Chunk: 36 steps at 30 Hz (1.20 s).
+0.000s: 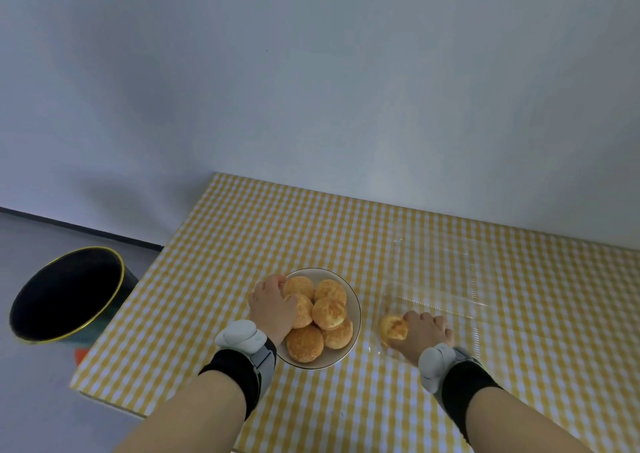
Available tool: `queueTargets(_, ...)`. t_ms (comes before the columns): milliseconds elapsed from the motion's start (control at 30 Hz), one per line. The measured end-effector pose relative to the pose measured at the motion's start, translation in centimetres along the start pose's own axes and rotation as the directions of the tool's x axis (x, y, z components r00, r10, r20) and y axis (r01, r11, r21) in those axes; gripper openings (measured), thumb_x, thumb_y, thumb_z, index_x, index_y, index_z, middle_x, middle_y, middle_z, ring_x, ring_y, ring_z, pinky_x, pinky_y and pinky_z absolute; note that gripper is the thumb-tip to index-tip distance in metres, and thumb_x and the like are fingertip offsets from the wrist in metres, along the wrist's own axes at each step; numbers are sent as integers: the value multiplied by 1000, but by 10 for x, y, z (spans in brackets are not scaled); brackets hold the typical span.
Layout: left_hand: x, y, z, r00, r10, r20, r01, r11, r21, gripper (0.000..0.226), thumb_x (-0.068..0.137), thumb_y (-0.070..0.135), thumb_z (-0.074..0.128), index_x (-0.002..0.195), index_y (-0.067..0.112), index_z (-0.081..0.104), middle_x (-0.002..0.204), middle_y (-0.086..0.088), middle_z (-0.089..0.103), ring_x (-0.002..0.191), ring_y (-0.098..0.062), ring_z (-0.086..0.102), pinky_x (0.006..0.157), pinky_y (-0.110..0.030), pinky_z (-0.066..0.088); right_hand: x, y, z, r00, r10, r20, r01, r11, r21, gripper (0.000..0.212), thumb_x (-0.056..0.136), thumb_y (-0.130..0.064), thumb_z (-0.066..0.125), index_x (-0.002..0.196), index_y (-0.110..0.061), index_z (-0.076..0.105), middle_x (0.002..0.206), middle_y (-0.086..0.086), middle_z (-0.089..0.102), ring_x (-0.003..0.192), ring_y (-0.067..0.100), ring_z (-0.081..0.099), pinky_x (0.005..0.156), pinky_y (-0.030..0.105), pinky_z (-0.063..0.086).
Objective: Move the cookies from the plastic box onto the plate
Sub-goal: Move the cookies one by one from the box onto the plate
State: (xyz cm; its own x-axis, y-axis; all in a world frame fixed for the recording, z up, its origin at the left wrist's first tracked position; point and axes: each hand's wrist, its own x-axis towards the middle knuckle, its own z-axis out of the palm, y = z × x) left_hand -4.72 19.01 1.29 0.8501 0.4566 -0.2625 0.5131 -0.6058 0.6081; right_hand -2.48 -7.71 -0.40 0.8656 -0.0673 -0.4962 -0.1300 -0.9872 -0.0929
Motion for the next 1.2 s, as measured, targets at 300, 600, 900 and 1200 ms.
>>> queueTargets(300,-4,-5,-5,998,-16,-53,14,999,-51,42,82,25,62,121,15,51,125,-8,54,120,-28,46,103,-38,34,-9,-1,-10,992,68,105,-97,950,297,54,68,-36,73,111,-26,40,85,-6,36,103,24,38,99,39,36)
queueTargets(600,1,-6,-11,994,-13,-108,4,997,-83,39,84,20,63,120,11,54,120,-9,59,117,-28,51,104,-41,38,-4,-21,-29,995,56,-78,-11,870,493,24,65,-54,59,82,-37,58,97,-6,55,98,21,45,91,35,32)
queueTargets(900,5,-11,-20,993,-21,-114,4,989,-148,35,85,18,62,118,11,53,117,-7,58,112,-25,52,101,-40,41,-21,-123,-27,663,-543,-515,603,795,-62,19,68,-33,64,86,-28,62,87,-11,62,90,19,52,87,34,34)
queueTargets(1200,6,-21,-28,991,-63,-120,42,985,-168,37,83,16,62,118,10,53,117,-6,59,110,-25,53,98,-41,45,-26,-117,9,610,-662,-436,649,733,-206,32,62,-41,64,89,-26,57,102,-4,62,96,24,54,87,36,33)
